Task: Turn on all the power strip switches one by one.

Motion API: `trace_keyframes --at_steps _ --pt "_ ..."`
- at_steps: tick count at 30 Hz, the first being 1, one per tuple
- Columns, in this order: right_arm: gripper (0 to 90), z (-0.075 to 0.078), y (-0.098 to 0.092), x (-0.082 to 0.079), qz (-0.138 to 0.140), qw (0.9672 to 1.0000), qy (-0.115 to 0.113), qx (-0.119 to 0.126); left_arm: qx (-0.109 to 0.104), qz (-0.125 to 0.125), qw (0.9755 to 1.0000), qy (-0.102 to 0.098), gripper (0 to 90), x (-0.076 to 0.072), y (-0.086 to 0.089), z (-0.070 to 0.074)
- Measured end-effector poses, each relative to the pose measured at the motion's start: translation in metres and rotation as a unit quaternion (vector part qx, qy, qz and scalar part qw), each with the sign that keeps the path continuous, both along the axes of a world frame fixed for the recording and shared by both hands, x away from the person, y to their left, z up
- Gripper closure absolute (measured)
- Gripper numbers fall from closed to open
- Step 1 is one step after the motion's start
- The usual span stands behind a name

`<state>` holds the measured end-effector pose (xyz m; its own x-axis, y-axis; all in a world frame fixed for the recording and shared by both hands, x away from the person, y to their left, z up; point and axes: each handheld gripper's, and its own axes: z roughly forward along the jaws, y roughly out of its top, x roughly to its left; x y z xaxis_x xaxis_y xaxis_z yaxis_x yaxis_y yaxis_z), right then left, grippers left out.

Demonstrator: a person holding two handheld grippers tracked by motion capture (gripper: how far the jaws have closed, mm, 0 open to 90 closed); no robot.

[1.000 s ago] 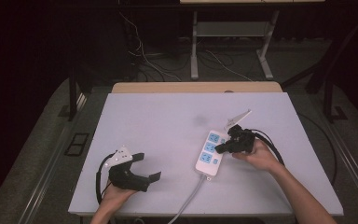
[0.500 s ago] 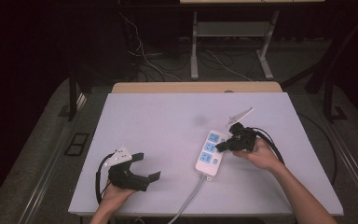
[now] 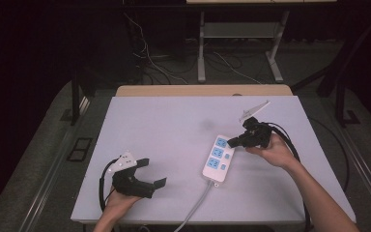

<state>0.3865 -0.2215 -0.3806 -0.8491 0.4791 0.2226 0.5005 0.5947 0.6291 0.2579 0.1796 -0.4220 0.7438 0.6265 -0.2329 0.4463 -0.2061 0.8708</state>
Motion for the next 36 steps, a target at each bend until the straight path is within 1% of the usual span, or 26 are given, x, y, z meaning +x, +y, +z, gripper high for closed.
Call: trace_keyframes --at_steps 2,5,8,10,17,22,28,33,36 --pt "90.0 0.003 0.000 0.002 0.000 1.0000 0.000 -0.006 0.000 0.000 1.0000 0.000 0.0 0.000 0.000 0.000" --pt "90.0 0.007 -0.001 0.006 -0.002 1.0000 -0.002 -0.007 0.001 0.000 1.0000 0.000 0.0 0.000 0.000 0.000" --pt "90.0 0.008 -0.001 0.010 -0.001 0.9999 -0.004 -0.010 0.001 0.000 1.0000 0.000 0.0 0.001 0.000 0.000" --pt "90.0 0.007 -0.001 0.012 -0.002 0.9999 -0.001 -0.013 0.001 -0.001 1.0000 -0.001 0.0 0.001 0.001 0.000" --pt "90.0 -0.003 -0.004 0.022 -0.002 0.9996 0.010 -0.026 0.001 0.001 1.0000 -0.001 0.0 0.001 0.001 0.000" --pt "90.0 -0.008 -0.004 0.026 -0.003 0.9996 0.015 -0.025 0.000 0.001 1.0000 0.000 0.0 0.002 0.002 0.000" --pt "90.0 -0.016 -0.002 0.031 -0.001 0.9993 0.025 -0.030 0.002 0.000 1.0000 0.000 0.0 0.002 0.001 0.000" --pt "90.0 -0.021 0.003 0.031 0.002 0.9987 0.031 -0.041 0.001 0.000 1.0000 0.000 0.0 0.002 0.002 0.000" --pt "90.0 -0.024 0.003 0.033 0.003 0.9982 0.029 -0.052 -0.001 0.001 1.0000 0.000 0.0 0.002 0.002 0.000"
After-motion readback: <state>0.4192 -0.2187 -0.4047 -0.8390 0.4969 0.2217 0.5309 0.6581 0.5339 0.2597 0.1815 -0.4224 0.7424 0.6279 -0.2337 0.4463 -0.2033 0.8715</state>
